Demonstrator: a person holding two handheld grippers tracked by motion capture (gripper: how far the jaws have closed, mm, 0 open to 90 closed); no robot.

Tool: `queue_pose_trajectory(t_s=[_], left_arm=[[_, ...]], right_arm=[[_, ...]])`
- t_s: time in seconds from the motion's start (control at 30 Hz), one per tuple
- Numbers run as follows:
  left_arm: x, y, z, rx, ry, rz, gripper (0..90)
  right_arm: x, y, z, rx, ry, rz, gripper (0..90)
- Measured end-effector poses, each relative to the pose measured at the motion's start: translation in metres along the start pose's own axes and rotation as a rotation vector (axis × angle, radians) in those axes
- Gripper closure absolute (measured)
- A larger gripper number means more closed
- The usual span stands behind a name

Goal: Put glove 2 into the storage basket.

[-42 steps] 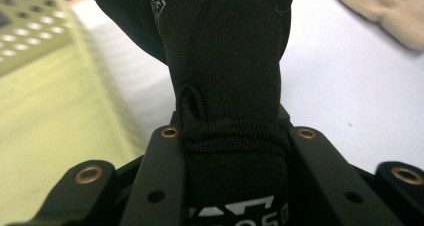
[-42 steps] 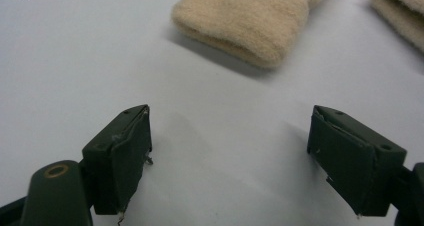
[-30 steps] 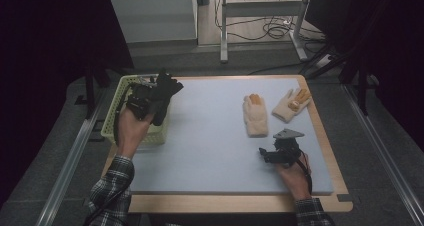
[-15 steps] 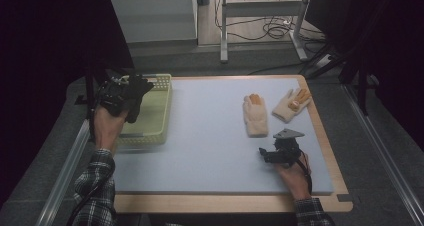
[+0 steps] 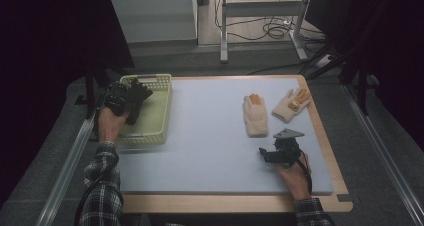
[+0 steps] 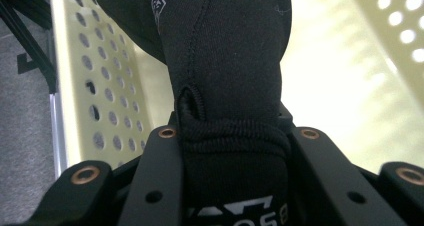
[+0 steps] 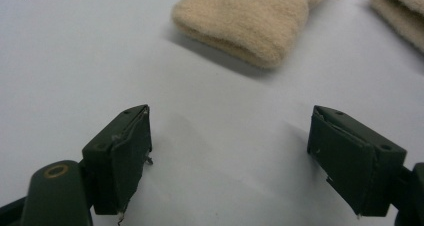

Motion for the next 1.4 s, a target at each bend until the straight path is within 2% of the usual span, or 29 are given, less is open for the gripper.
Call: queue_pose_trajectory(t_s=[0.1, 0.2, 0.27, 0.37, 0.4, 0.47, 0.5, 0.57, 0.67, 0.77, 0.9, 1.07, 1.2, 1.3, 1.4], left_arm=[[0.008, 0.002, -0.001, -0.006, 0.004, -0.019, 70.5], [0.017, 0.000, -0.004, 0.004, 0.044, -0.061, 68.2], [0.022, -0.002, -0.006, -0.006, 0.053, -0.093, 61.2], [0.028, -0.008, -0.009, -0.018, 0.061, -0.126, 41.8], [0.028, -0.009, -0.010, -0.028, 0.057, -0.126, 36.4], [0.026, -0.009, -0.009, -0.038, 0.041, -0.109, 32.3], [0.025, -0.008, -0.008, -0.037, 0.047, -0.109, 26.4], [0.022, -0.008, -0.006, -0.024, 0.057, -0.100, 24.2], [0.016, -0.007, -0.004, -0.021, 0.045, -0.076, 20.0], [0.008, -0.005, -0.002, -0.031, 0.012, -0.044, 14.8], [-0.003, -0.004, 0.000, -0.074, -0.074, 0.023, 10.6], [-0.015, -0.006, 0.002, -0.096, -0.114, 0.081, 6.6], [-0.024, -0.006, 0.009, -0.092, -0.160, 0.125, 4.7], [-0.029, -0.006, 0.019, -0.084, -0.215, 0.164, 3.5], [-0.033, -0.006, 0.029, -0.047, -0.229, 0.177, 2.1]], right_arm=[[0.000, 0.000, 0.000, 0.000, -0.001, 0.001, 17.3], [0.000, 0.000, 0.000, 0.003, 0.003, -0.001, 17.3], [0.000, 0.000, 0.000, 0.002, 0.003, -0.001, 17.3], [0.000, 0.000, 0.000, 0.002, 0.003, -0.001, 17.3], [0.000, 0.000, 0.000, 0.003, 0.003, -0.001, 17.3], [0.000, 0.000, 0.000, 0.003, 0.003, -0.002, 17.3], [0.000, 0.000, 0.000, 0.003, 0.003, -0.002, 17.3], [0.000, 0.000, 0.000, 0.002, 0.003, -0.001, 17.3], [0.000, 0.000, 0.000, 0.002, 0.002, -0.001, 17.3], [0.000, 0.000, 0.000, 0.002, 0.002, -0.001, 17.3], [0.000, 0.000, 0.000, -0.001, 0.001, 0.000, 17.3], [0.000, 0.000, 0.000, 0.000, 0.000, 0.000, 17.3], [0.000, 0.000, 0.000, 0.000, 0.000, 0.000, 17.3], [0.000, 0.000, 0.000, -0.002, -0.002, 0.003, 17.4], [0.000, 0.000, -0.001, -0.003, -0.004, 0.002, 17.3]])
Point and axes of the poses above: each handheld gripper's, and its own axes: x roughly forward along the jaws, y roughly out of its top, z roughly to its right, the point moved 6 cm from there along x, roughly forward along the jaws, and after that the axes turned 8 degrees about -y, right-handed, at the moved point
